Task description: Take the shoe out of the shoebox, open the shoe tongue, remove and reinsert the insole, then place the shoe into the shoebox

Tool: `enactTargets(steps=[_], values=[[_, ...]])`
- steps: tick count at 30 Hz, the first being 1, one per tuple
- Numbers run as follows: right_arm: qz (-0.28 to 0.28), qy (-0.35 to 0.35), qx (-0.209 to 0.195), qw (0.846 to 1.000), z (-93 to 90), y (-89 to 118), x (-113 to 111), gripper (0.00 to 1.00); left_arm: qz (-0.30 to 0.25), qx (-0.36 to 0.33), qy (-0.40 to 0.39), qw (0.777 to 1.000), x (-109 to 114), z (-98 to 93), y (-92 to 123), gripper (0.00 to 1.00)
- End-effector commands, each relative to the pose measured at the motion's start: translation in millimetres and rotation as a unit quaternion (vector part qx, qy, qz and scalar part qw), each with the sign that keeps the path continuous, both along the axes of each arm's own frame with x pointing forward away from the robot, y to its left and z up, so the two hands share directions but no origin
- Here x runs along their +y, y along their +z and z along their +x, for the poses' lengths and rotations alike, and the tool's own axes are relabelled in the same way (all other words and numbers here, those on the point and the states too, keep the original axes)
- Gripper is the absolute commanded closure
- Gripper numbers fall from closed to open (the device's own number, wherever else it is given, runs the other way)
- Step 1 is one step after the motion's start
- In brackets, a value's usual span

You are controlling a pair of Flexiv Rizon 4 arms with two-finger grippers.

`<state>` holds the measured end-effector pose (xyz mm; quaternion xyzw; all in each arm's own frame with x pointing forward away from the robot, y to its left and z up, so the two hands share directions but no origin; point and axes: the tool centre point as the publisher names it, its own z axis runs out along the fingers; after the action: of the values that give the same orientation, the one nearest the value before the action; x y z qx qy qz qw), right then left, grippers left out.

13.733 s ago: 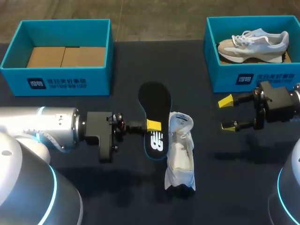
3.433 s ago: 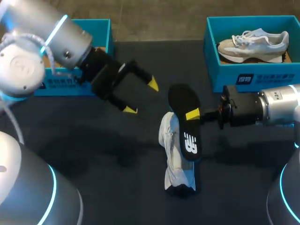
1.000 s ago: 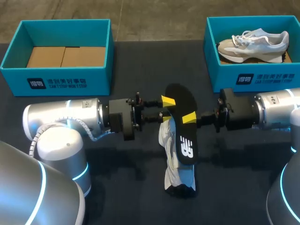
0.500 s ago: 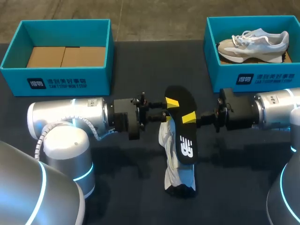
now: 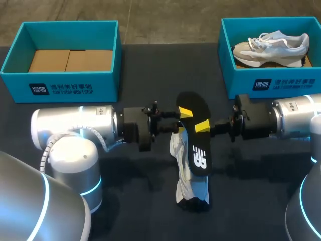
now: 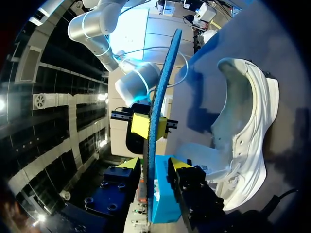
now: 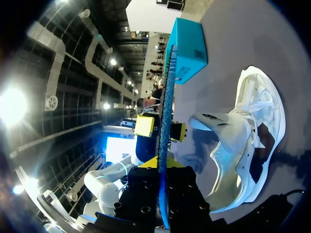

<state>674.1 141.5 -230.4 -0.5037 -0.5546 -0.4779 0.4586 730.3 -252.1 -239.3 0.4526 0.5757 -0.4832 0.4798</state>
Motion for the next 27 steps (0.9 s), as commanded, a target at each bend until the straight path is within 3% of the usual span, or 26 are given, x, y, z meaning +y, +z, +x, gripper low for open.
enactTargets(steps=[1, 11, 13, 21, 22, 23, 24, 27], values=[[-0.001, -0.002, 0.000, 1.000, -1.1, -0.2, 1.3, 1.00, 0.000, -0.002, 0.000, 1.000, -9.0, 2.1, -0.7, 0.65], [-0.001, -0.002, 0.000, 1.000, -1.1, -0.2, 1.3, 1.00, -0.004, -0.013, -0.003, 1.000, -10.7, -0.3, -1.5, 0.85], [-0.001, -0.002, 0.000, 1.000, -1.1, -0.2, 1.3, 1.00, -0.003, -0.015, -0.002, 1.000, -11.4, -0.2, -1.8, 1.00], [-0.003, -0.001, 0.001, 1.000, -1.1, -0.4, 0.9, 1.00, -0.003, -0.020, -0.004, 1.000, -11.0, -1.7, -1.0, 1.00], [-0.005, -0.002, 0.002, 1.000, -1.1, -0.7, 0.5, 0.93, -0.004, -0.020, -0.005, 1.000, -10.4, -2.2, -1.0, 1.00], [-0.006, -0.001, 0.003, 1.000, -1.1, -0.9, 0.2, 0.64, -0.004, -0.020, -0.005, 1.000, -9.8, -2.8, -1.1, 1.00], [-0.008, 0.000, 0.004, 1.000, -1.3, -1.1, -0.3, 0.02, -0.004, -0.020, -0.005, 1.000, -9.1, -3.4, -1.1, 1.00], [-0.019, 0.004, 0.003, 1.000, -2.2, -1.0, -2.4, 0.00, -0.005, -0.018, -0.003, 1.000, -5.3, -4.8, -0.9, 1.00]])
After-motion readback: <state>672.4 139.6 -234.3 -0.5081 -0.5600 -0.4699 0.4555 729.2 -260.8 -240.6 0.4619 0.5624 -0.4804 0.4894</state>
